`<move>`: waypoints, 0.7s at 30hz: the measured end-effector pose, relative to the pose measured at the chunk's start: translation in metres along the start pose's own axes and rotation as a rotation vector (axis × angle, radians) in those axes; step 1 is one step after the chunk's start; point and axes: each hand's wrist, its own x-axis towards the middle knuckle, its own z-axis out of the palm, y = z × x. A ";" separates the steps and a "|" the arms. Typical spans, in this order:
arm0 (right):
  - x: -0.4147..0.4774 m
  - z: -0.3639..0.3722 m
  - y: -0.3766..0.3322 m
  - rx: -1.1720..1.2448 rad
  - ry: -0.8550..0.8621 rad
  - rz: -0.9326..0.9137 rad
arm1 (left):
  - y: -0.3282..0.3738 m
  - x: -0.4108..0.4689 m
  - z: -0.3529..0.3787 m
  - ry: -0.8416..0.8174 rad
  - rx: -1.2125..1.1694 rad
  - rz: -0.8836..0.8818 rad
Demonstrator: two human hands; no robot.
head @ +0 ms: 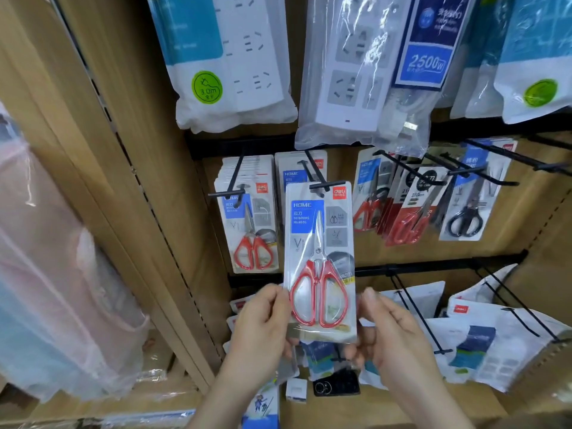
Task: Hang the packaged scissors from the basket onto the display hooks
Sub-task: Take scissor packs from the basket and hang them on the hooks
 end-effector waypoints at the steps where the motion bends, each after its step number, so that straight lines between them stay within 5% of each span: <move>1: 0.001 0.001 -0.003 0.000 -0.026 0.004 | 0.000 0.000 -0.002 0.021 0.004 0.006; 21: 0.108 0.009 -0.024 -0.281 0.127 -0.111 | -0.004 0.044 -0.007 0.063 -0.220 -0.059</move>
